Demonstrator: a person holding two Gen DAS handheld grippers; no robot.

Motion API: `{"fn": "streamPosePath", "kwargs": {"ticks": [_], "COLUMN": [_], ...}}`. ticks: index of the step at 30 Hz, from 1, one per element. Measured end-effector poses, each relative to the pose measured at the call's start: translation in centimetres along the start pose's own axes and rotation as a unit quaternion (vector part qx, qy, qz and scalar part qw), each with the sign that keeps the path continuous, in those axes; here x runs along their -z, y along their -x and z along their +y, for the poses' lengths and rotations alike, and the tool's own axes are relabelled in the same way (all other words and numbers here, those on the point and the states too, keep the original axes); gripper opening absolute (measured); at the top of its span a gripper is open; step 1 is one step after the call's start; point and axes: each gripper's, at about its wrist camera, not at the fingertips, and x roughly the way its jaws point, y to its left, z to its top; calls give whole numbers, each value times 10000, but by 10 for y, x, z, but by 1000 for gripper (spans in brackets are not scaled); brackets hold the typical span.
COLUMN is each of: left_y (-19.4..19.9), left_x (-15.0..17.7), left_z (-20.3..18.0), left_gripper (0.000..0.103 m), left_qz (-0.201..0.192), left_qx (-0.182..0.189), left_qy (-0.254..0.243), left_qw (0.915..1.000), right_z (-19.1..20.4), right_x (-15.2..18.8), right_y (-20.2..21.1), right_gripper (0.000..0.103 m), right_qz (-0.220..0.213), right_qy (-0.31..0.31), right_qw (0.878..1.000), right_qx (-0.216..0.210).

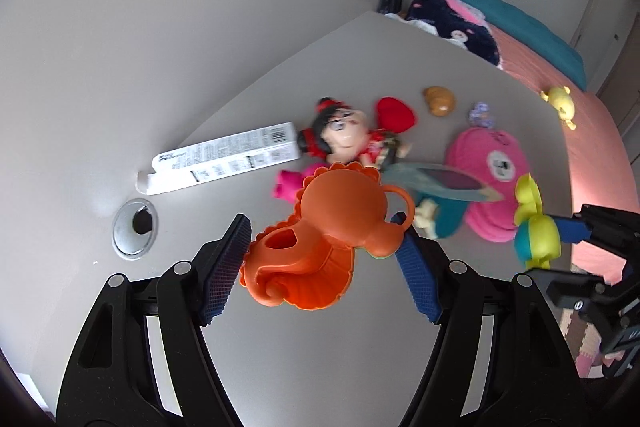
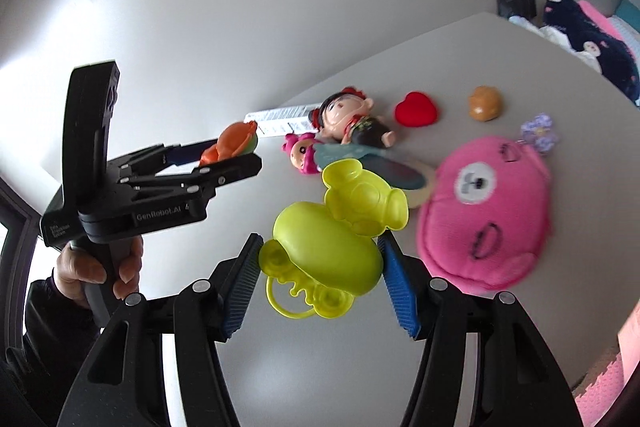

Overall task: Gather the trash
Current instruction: 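Carry both toys over the black bin while both tools open to drop them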

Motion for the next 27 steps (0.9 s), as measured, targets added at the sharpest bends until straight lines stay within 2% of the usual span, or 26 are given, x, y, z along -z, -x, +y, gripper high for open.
{"fn": "streamPosePath", "kwargs": {"ticks": [9, 14, 19, 27], "left_y": [13, 12, 7, 1], "left_x": [-14, -25, -29, -22], "left_z": [-91, -156, -225, -320], "left_gripper": [70, 70, 70, 70], "left_qz": [-154, -192, -161, -16], "left_qx": [436, 789, 1188, 1756], "left_qy": [-501, -974, -1489, -2180], "left_qw": [9977, 9919, 9816, 9600], "right_z": [-30, -61, -94, -147], "right_x": [18, 34, 57, 107], "right_y": [71, 118, 161, 228], "right_gripper": [60, 60, 60, 60], "right_qz": [-586, -870, -1119, -1422], "right_qy": [-255, -564, -939, -1641], "right_qw": [9975, 9928, 9848, 9636], "right_qx": [310, 603, 942, 1560]}}
